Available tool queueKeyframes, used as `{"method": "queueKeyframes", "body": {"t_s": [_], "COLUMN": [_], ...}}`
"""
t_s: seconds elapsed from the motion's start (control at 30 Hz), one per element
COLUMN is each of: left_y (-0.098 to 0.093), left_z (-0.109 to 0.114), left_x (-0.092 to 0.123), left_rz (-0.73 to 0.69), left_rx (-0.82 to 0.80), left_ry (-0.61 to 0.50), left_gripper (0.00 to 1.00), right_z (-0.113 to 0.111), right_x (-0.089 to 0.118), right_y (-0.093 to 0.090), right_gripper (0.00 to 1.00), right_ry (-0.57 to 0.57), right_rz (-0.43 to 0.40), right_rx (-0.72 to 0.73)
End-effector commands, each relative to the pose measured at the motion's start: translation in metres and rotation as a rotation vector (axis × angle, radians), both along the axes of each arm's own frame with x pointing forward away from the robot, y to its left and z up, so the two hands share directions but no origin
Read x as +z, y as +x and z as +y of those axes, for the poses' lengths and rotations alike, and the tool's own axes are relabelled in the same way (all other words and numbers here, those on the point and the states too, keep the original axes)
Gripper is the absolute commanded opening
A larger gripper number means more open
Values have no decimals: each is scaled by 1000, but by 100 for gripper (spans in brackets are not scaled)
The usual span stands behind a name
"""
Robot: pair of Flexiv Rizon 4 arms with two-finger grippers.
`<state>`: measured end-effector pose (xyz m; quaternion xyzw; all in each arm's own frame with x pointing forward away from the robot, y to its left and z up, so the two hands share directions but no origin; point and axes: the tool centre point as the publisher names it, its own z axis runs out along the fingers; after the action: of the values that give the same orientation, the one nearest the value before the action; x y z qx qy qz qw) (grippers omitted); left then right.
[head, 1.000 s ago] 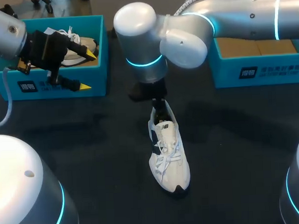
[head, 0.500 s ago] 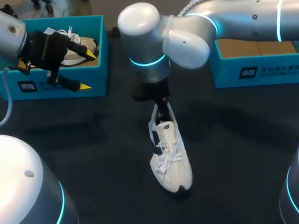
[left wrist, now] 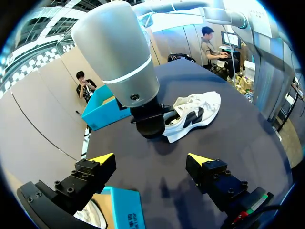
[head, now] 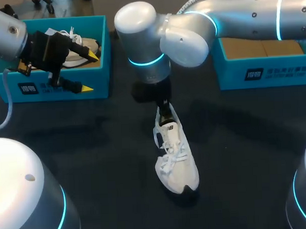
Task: Take the shoe out of the shoebox, open the shoe tongue, remove and reinsert the insole, then place the shoe into the shoebox
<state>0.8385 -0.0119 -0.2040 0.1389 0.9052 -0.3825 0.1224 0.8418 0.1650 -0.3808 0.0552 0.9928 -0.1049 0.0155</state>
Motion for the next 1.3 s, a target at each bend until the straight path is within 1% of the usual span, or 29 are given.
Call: {"method": "queueKeyframes", "body": {"t_s": [0.03, 0.17, 0.3, 0.57, 0.8, 0.93, 1.03, 1.17, 1.2, 1.23, 1.3], "left_y": [0, 0, 0, 0, 0, 0, 0, 0, 0, 0, 0], "left_z": [0, 0, 0, 0, 0, 0, 0, 0, 0, 0, 0], "left_x": [0, 0, 0, 0, 0, 0, 0, 0, 0, 0, 0], "left_rz": [1, 1, 1, 1, 1, 1, 1, 1, 1, 1, 1], "left_rx": [-1, -1, -1, -1, -1, -1, -1, -1, -1, -1, -1], "left_ry": [4, 4, 4, 4, 4, 4, 4, 4, 4, 4, 4], "left_gripper": [100, 100, 100, 100, 100, 100, 100, 100, 100, 100, 100], "right_z": [-5, -10, -13, -6, -6, -4, -3, -6, -7, -9, -12], "right_x": [43, 83, 113, 161, 199, 225, 237, 246, 247, 246, 243], "right_y": [-3, -5, -7, -5, 1, 6, 12, 19, 20, 21, 17], "right_gripper": [0, 0, 0, 0, 0, 0, 0, 0, 0, 0, 0], "right_ry": [-22, -49, -58, -42, -31, -34, -40, -63, -64, -52, -9], "right_rz": [-17, -25, -15, -31, -64, -115, -127, -140, -141, -141, -182], "right_rx": [-14, -14, -23, -31, -23, -7, 8, 16, 13, -31, -66]}}
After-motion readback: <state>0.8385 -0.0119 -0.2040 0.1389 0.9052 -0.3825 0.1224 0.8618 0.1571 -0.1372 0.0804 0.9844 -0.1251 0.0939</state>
